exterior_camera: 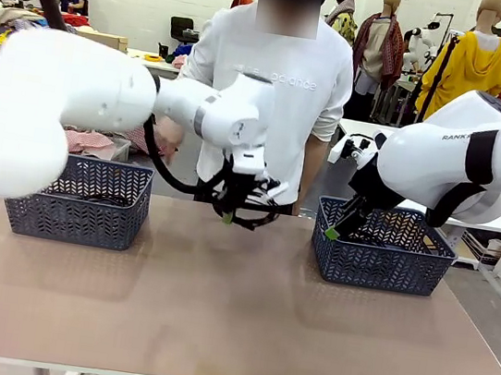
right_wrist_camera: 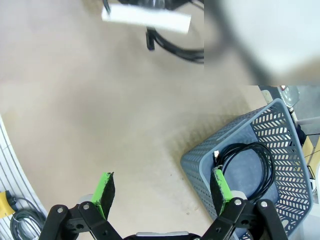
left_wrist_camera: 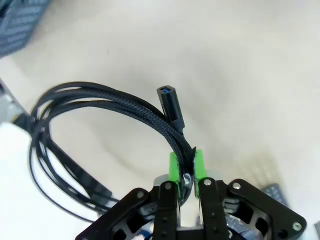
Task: Organize the cables according to human instructions.
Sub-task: Pick up a bundle of cables and place it in the basket indicated by the human.
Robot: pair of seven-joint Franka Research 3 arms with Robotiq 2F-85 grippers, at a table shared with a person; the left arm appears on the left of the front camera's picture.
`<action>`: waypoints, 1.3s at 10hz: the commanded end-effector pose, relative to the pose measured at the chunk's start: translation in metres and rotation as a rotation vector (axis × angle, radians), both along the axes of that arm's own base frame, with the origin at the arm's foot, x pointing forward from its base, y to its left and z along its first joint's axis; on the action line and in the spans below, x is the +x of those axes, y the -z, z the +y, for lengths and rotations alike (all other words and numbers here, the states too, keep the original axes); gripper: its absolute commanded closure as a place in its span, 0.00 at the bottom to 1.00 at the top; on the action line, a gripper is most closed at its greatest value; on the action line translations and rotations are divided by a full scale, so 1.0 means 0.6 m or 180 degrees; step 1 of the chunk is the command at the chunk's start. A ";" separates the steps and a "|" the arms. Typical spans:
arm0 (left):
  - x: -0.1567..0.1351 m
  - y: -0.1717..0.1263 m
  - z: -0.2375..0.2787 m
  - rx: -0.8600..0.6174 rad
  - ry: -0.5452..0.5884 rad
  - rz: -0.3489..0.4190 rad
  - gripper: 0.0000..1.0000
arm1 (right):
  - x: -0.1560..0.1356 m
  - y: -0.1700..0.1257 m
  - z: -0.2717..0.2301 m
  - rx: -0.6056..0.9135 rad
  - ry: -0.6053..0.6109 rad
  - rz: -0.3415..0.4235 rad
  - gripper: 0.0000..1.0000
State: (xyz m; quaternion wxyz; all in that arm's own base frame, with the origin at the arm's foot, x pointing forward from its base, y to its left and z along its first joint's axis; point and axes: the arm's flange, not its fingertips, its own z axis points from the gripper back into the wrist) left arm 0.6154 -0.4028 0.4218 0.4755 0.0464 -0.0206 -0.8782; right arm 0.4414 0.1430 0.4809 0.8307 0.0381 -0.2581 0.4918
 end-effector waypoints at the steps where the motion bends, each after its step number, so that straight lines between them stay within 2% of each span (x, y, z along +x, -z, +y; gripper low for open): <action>1: -0.057 -0.048 0.081 -0.0079 -0.0440 -0.0005 1.00 | -0.001 -0.001 0.001 -0.0006 0.0023 -0.0008 0.00; 3: -0.094 -0.100 0.171 -0.0220 -0.0796 -0.0048 1.00 | -0.001 -0.001 0.001 -0.0006 0.0023 -0.0008 0.00; 6: -0.143 -0.144 0.296 -0.0306 -0.1062 -0.0114 1.00 | -0.001 -0.001 0.001 -0.0006 0.0023 -0.0008 0.00; 10: -0.138 -0.139 0.400 -0.0287 -0.1192 -0.0139 1.00 | -0.001 -0.001 0.001 -0.0006 0.0023 -0.0008 0.00; 13: -0.120 -0.130 0.437 -0.0277 -0.1268 -0.0138 1.00 | -0.001 -0.001 0.001 -0.0006 0.0023 -0.0008 0.00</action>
